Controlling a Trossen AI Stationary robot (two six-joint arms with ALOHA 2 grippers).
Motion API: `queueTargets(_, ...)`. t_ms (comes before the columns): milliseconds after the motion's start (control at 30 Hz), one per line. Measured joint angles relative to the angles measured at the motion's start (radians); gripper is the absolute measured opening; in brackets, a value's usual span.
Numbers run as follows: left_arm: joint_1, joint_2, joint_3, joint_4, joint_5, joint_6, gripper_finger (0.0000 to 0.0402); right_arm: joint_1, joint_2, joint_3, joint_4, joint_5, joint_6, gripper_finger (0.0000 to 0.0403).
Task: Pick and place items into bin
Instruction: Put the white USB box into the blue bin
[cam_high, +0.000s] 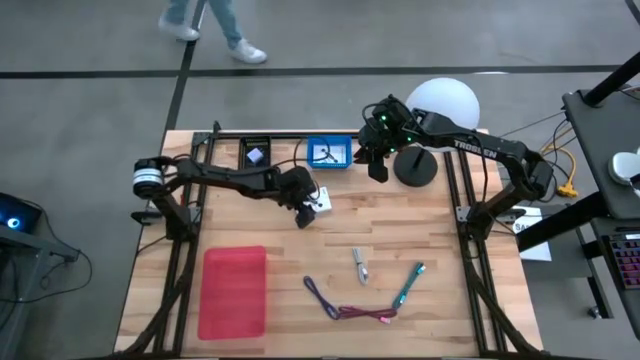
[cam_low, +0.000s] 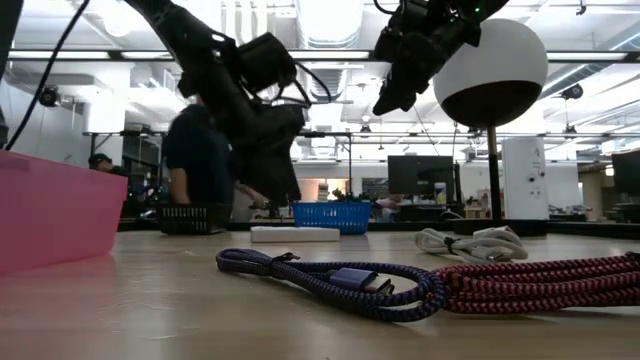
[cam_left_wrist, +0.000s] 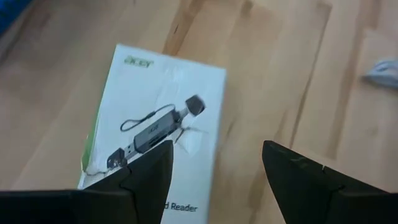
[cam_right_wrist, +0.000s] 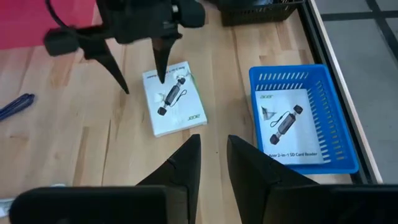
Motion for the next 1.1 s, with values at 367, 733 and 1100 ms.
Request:
queueTargets(367,-0.006,0.089,0.000,0.038,-0.006,0.080,0.0231,0.000,0.000,0.000,0.000,0.000,0.000,0.0068)
queueTargets(733,-0.032,0.085,0.010,0.059,0.004,0.121,0.0231,0.000,0.000,0.000,0.004,0.000,-0.004,0.0068)
queueTargets(1100,-0.044,0.087,0.005,0.082,-0.047,0.131,0.0231,-0.001,0.000,0.000,0.007,0.000,-0.004,0.0068)
